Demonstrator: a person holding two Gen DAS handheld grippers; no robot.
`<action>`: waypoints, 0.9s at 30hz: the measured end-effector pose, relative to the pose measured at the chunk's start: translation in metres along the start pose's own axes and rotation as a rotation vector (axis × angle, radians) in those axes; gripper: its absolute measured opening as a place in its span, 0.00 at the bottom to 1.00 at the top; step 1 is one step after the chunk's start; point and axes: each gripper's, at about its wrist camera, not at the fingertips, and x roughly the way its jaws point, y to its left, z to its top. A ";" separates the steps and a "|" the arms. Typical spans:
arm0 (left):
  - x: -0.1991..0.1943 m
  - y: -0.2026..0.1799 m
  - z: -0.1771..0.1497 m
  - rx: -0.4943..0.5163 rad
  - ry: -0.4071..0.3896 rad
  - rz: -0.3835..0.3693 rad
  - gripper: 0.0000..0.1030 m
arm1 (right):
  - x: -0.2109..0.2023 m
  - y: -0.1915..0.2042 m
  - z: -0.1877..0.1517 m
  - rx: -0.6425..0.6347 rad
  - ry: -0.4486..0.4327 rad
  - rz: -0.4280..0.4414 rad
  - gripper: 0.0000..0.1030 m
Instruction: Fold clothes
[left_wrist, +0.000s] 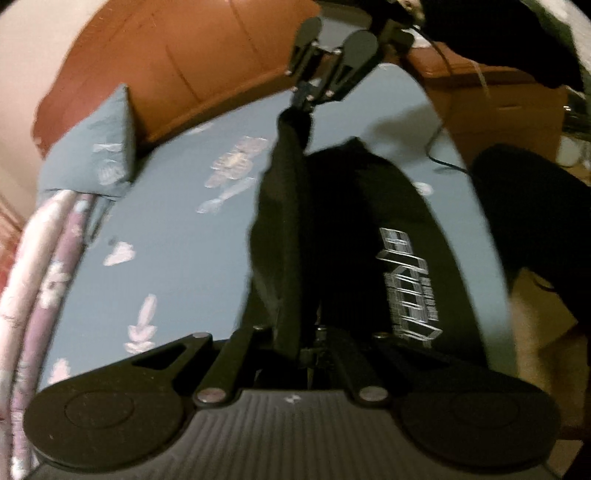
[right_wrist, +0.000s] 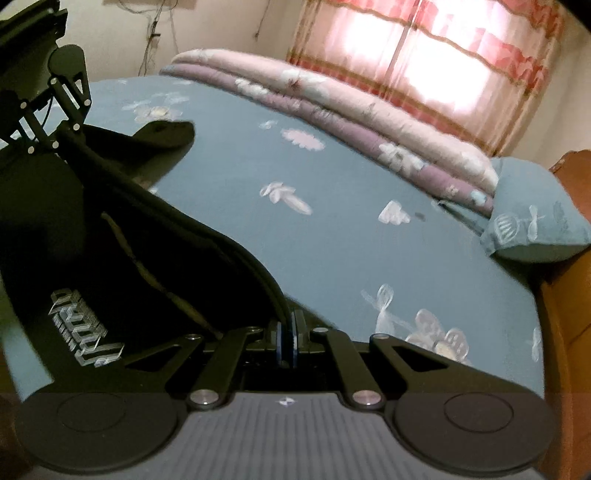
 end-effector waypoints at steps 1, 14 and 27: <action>0.003 -0.003 -0.002 -0.003 0.005 -0.012 0.00 | 0.000 0.005 -0.004 -0.006 0.013 0.004 0.06; 0.026 -0.043 -0.016 0.049 0.090 -0.102 0.00 | 0.019 0.055 -0.039 -0.116 0.144 0.021 0.07; 0.018 -0.070 -0.020 0.131 0.115 -0.087 0.00 | 0.005 0.079 -0.044 -0.198 0.149 -0.025 0.07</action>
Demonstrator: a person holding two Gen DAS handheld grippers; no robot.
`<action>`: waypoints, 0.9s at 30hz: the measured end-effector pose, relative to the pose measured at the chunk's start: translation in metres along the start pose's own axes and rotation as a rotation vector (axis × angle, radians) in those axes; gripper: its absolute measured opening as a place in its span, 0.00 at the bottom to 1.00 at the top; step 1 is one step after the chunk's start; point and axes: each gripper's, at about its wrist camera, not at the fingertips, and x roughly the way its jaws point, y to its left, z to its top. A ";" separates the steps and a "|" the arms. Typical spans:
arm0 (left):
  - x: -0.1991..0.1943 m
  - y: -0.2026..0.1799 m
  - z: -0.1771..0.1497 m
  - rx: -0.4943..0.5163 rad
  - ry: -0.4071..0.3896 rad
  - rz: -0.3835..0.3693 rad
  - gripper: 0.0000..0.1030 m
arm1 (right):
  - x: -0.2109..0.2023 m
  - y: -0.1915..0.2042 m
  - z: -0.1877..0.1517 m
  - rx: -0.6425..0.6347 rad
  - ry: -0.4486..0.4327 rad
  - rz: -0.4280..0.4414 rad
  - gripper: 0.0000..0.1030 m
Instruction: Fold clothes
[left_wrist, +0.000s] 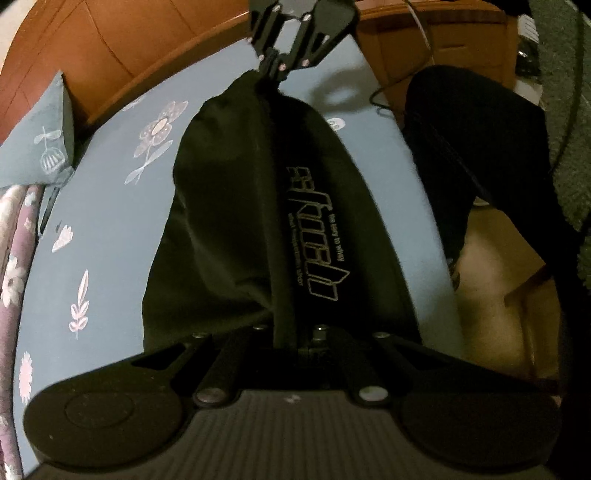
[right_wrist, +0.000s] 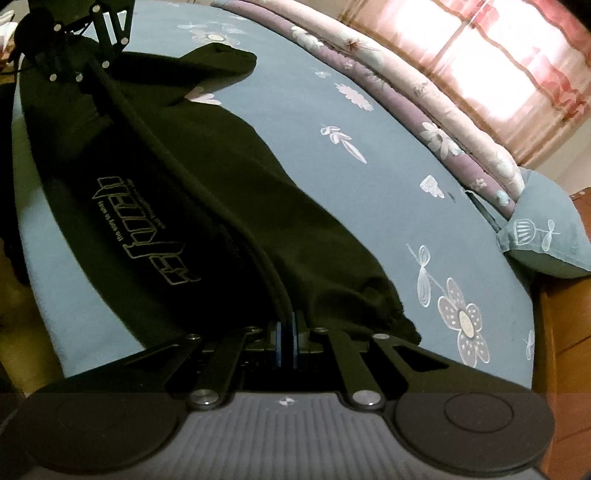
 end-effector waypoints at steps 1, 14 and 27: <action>0.003 -0.006 0.001 0.021 0.004 -0.008 0.00 | 0.005 0.001 -0.002 0.003 0.013 0.011 0.07; 0.035 -0.046 0.009 0.143 0.048 -0.090 0.00 | 0.030 0.016 -0.022 -0.035 0.102 0.020 0.14; 0.043 -0.057 0.004 0.174 0.048 -0.059 0.05 | -0.001 0.008 -0.018 -0.004 0.085 0.036 0.29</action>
